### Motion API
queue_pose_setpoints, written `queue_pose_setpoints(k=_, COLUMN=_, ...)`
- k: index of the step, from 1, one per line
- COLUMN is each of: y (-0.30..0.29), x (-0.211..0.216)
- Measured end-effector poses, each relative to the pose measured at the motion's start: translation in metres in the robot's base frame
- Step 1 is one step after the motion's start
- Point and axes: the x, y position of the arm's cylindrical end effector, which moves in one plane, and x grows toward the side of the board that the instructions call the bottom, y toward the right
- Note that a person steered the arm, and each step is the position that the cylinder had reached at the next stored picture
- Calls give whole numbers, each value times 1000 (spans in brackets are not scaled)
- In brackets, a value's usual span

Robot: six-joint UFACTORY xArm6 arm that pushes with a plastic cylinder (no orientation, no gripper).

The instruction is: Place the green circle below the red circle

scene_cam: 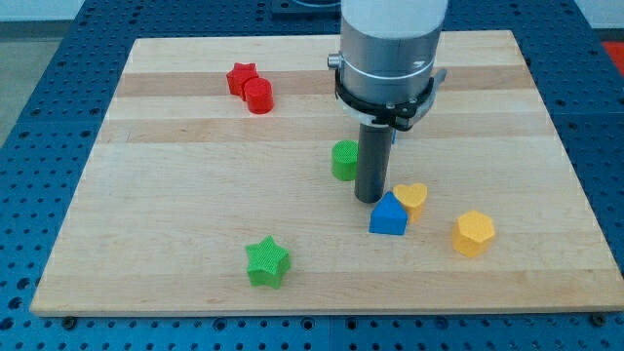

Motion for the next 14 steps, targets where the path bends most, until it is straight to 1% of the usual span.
queue_pose_setpoints(k=2, y=0, x=-35)
queue_pose_setpoints(k=3, y=0, x=-42)
queue_pose_setpoints(k=4, y=-17, x=-42)
queue_pose_setpoints(k=6, y=-88, x=-42)
queue_pose_setpoints(k=7, y=-118, x=-48)
queue_pose_setpoints(k=8, y=-130, x=-62)
queue_pose_setpoints(k=9, y=-130, x=-62)
queue_pose_setpoints(k=10, y=-123, x=-39)
queue_pose_setpoints(k=11, y=-113, x=-4)
queue_pose_setpoints(k=12, y=-105, x=16)
queue_pose_setpoints(k=13, y=-93, x=14)
queue_pose_setpoints(k=14, y=-80, x=-13)
